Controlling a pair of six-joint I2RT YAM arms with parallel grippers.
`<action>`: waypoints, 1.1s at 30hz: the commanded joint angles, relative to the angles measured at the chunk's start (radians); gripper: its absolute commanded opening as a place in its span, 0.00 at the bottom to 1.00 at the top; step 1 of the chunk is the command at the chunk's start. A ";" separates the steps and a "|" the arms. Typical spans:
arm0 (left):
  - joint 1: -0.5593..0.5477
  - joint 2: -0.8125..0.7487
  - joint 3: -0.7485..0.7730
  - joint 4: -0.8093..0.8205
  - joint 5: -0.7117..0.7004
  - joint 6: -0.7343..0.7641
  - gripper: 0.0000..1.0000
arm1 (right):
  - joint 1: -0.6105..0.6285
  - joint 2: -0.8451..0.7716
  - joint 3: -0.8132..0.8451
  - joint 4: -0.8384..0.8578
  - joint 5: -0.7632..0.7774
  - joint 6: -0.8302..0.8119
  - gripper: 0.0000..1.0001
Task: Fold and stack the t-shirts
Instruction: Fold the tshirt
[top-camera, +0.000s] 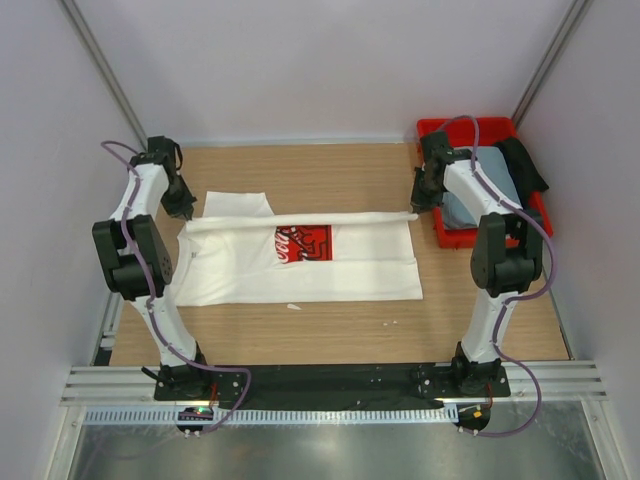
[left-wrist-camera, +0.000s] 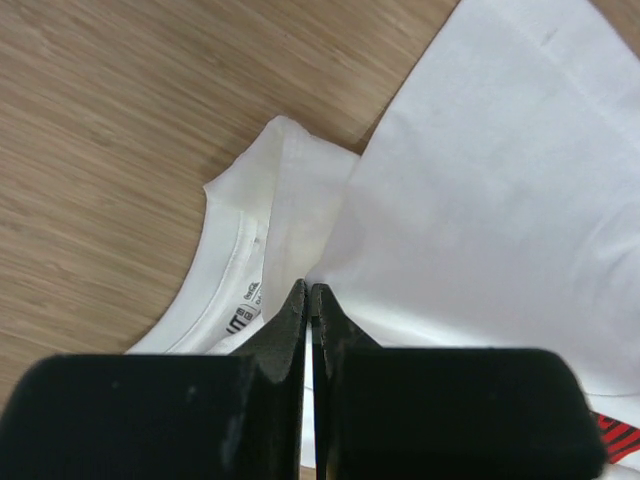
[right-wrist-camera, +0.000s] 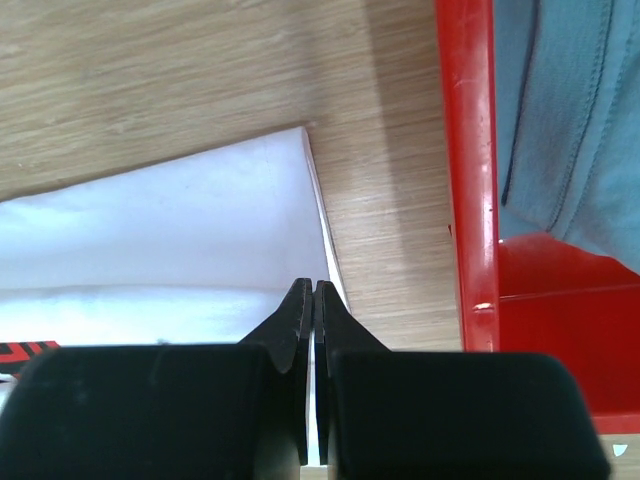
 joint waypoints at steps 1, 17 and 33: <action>0.004 -0.053 -0.017 -0.016 -0.060 -0.003 0.00 | -0.001 -0.064 -0.018 -0.006 0.033 0.000 0.01; 0.004 -0.047 -0.068 -0.030 -0.117 0.000 0.00 | -0.001 -0.108 -0.170 0.027 0.012 0.000 0.01; 0.004 -0.024 -0.100 -0.051 -0.175 -0.014 0.00 | 0.000 -0.096 -0.197 0.032 0.020 -0.005 0.01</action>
